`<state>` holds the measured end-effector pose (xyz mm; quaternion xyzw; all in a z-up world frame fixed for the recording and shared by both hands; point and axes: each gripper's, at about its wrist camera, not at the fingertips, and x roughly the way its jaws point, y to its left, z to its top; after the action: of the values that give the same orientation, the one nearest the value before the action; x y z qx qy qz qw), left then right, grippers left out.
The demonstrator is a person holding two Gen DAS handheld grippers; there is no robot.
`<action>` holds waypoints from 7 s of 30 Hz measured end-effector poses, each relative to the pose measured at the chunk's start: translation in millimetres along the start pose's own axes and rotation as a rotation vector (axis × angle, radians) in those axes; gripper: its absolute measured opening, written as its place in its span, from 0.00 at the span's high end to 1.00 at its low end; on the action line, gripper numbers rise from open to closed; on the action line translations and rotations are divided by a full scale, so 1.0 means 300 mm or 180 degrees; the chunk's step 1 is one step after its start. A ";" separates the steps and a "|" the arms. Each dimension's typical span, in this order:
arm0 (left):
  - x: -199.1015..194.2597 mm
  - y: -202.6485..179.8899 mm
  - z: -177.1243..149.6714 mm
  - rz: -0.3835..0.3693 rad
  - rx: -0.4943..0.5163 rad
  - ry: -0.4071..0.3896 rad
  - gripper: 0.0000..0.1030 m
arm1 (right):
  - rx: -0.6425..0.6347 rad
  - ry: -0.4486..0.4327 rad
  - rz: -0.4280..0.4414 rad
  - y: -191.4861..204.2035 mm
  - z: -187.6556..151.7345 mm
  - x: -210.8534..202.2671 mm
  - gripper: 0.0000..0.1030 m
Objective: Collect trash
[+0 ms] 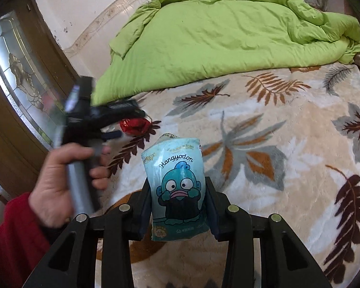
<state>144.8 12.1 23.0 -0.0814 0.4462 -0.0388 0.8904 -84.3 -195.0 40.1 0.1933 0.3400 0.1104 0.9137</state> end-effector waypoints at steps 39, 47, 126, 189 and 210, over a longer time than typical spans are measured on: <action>-0.677 -0.001 -0.675 -0.0182 0.0919 -0.0824 0.62 | -0.0366 -0.0429 -0.0239 0.055 -0.157 -0.300 0.59; -0.640 0.015 -0.663 -0.0045 0.0894 -0.0770 0.61 | -0.0427 -0.0389 -0.0258 0.068 -0.159 -0.283 0.59; -0.814 -0.155 -0.763 -0.1058 0.1394 -0.0777 0.61 | 0.0189 -0.0468 -0.0216 -0.045 -0.318 -0.618 0.59; -0.992 -1.085 -1.275 -0.2773 0.3160 0.0460 0.40 | 0.1760 -0.1130 -0.1582 -0.628 -0.651 -1.417 0.39; -1.055 -0.686 -1.000 -0.2204 0.2459 -0.0490 0.04 | 0.1402 -0.1206 -0.2927 -0.306 -0.577 -1.282 0.00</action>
<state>-284.3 -178.7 133.0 0.1076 0.2795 -0.4865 0.8207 -479.1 -357.7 103.1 0.2280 0.2340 -0.4113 0.8509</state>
